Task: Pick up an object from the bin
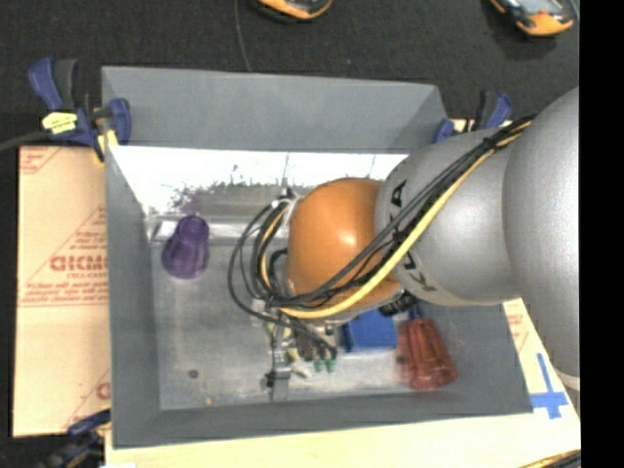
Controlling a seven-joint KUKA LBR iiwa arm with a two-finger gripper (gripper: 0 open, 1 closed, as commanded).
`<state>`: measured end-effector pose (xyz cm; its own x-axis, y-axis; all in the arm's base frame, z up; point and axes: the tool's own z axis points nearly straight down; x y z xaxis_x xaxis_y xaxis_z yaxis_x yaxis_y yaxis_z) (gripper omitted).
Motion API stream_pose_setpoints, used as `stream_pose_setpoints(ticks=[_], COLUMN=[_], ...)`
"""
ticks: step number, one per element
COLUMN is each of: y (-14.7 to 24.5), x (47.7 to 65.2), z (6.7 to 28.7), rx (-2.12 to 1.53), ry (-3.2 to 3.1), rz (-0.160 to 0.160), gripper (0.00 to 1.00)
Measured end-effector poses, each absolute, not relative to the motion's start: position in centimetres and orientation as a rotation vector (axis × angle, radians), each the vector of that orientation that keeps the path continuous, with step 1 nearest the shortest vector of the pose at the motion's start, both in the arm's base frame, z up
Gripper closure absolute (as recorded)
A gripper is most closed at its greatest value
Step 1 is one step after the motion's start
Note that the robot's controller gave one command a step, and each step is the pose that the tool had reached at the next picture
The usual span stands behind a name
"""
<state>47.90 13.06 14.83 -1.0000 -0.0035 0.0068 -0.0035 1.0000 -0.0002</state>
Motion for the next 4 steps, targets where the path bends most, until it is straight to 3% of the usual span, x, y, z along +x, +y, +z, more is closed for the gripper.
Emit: stream_pose_setpoints(ticks=[1, 2, 3, 4], y=[13.0, 9.8, 6.6, 4.5], x=[48.1, 52.8, 56.3, 56.2], z=[15.3, 10.2, 13.1, 12.1], rx=[-0.001, 0.638, 1.342, 1.181], ry=[-3.143, -3.083, -2.845, -2.913], rz=[-0.002, -0.001, 0.000, -0.002], gripper=[0.00, 0.00, 0.00, 0.00])
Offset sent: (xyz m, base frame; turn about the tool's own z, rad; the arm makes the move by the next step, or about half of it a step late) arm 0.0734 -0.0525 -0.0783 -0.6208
